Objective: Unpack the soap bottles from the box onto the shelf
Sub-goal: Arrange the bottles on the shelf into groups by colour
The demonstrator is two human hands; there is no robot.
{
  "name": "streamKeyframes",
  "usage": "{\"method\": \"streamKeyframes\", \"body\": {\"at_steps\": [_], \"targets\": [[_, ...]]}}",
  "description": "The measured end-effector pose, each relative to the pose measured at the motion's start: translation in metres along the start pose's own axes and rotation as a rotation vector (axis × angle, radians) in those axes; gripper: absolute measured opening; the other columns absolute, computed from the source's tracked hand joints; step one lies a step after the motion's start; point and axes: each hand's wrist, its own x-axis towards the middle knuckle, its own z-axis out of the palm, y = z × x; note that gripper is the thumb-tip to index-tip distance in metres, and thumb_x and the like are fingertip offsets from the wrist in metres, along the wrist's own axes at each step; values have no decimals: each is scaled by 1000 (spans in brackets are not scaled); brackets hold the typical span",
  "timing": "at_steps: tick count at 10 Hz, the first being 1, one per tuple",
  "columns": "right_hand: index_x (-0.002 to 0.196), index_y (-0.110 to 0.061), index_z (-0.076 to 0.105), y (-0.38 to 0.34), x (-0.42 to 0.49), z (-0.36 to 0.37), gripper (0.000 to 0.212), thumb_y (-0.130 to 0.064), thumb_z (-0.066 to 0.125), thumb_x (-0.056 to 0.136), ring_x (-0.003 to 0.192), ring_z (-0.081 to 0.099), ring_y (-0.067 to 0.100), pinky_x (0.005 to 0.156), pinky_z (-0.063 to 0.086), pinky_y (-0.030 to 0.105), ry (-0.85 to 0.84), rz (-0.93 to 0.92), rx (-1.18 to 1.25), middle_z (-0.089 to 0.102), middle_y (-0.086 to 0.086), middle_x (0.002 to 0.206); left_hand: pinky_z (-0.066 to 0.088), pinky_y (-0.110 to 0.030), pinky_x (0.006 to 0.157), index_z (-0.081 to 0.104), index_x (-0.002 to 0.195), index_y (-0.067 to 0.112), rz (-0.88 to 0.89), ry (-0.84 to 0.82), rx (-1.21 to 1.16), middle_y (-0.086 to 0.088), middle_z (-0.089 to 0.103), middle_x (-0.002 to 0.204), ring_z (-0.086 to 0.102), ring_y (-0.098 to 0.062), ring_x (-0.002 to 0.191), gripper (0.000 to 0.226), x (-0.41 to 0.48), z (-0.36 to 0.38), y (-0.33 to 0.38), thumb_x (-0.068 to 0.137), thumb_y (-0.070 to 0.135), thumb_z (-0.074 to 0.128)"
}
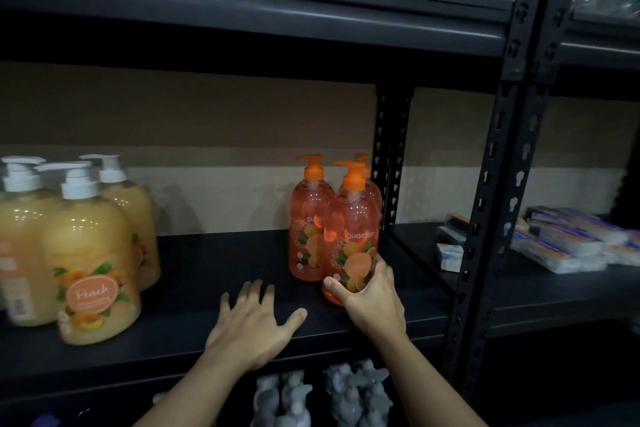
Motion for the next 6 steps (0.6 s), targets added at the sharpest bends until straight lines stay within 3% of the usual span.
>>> {"method": "streamKeyframes", "body": {"at_steps": [3, 5, 6], "targets": [[149, -29, 19, 1, -1, 0, 106, -75, 67, 67, 128, 50, 20, 99, 45, 41, 9, -25, -7, 35, -6, 146, 0, -47, 121, 14, 156, 20, 7, 23, -8, -3, 7, 164, 0, -19, 151, 91, -2, 1, 0, 86, 78, 14], [152, -35, -3, 5, -1, -3, 128, -70, 78, 60, 140, 34, 25, 105, 37, 46, -4, -34, 89, 17, 0, 155, 1, -45, 122, 19, 155, 24, 33, 48, -124, 1, 13, 162, 6, -17, 150, 85, 0, 0, 0, 88, 75, 27], [152, -33, 2, 8, -7, 0, 131, -62, 85, 55, 141, 17, 30, 112, 28, 52, 135, -59, 183, 16, 6, 151, 27, -34, 117, 43, 140, 30, 82, 132, -505, 9, 44, 145, 39, -10, 135, 55, -7, -6, -9, 91, 50, 57]]}}
